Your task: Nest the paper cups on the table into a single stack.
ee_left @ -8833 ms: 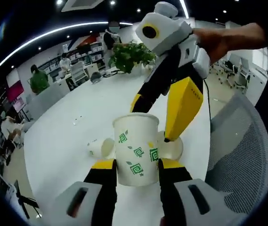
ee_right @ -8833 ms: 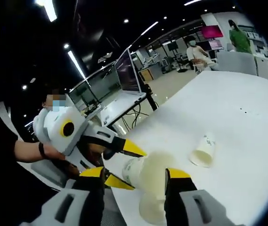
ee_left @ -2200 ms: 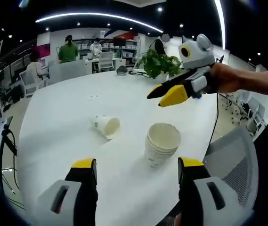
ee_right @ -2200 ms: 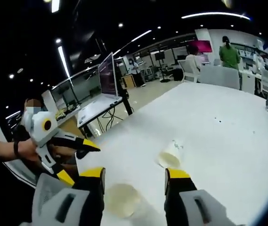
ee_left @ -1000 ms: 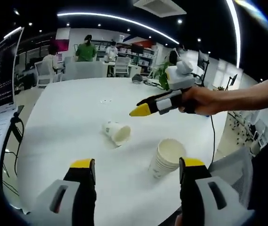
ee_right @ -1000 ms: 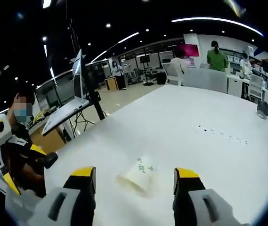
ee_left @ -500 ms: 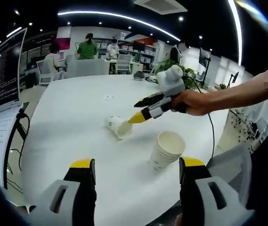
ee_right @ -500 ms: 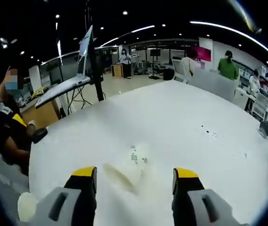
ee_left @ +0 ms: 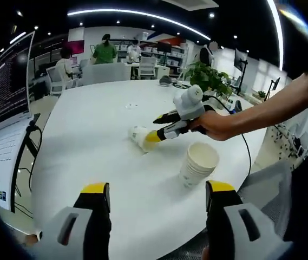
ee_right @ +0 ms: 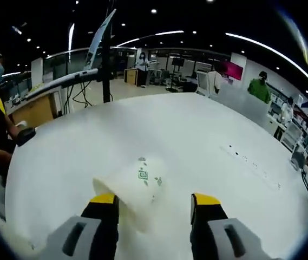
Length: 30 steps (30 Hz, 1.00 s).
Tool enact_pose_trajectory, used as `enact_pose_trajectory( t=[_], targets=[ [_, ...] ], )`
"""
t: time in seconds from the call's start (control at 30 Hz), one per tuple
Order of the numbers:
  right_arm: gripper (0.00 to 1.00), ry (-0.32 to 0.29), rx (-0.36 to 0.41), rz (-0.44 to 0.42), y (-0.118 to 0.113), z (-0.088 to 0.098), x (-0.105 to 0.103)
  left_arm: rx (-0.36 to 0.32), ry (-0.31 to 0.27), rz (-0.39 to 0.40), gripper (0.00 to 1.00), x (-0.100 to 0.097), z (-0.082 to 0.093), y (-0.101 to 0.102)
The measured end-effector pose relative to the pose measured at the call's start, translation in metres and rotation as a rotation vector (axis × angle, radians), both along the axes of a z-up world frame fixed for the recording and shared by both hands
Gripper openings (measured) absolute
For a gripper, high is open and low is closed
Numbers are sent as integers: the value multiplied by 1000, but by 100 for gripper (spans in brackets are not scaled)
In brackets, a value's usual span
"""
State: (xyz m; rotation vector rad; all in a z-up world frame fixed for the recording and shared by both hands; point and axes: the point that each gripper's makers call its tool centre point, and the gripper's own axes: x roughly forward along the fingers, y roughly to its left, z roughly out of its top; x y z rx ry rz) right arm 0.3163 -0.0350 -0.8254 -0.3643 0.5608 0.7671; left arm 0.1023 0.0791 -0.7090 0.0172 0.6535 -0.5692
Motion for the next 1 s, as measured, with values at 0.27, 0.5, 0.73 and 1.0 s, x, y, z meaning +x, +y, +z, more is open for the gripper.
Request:
enact_pose_trajectory(
  t=[0.27, 0.5, 0.73, 1.0],
  targets=[
    [9, -48, 5, 20, 12, -2, 13, 6, 17, 18, 69, -1, -4, 1],
    [0, 20, 59, -39, 2, -2, 18, 9, 20, 13, 69, 2, -4, -2],
    [0, 43, 77, -48, -24, 14, 10, 10, 16, -31, 69, 9, -3, -13],
    [0, 12, 88, -105, -63, 46, 5, 14, -6, -75, 69, 20, 6, -17]
  ],
)
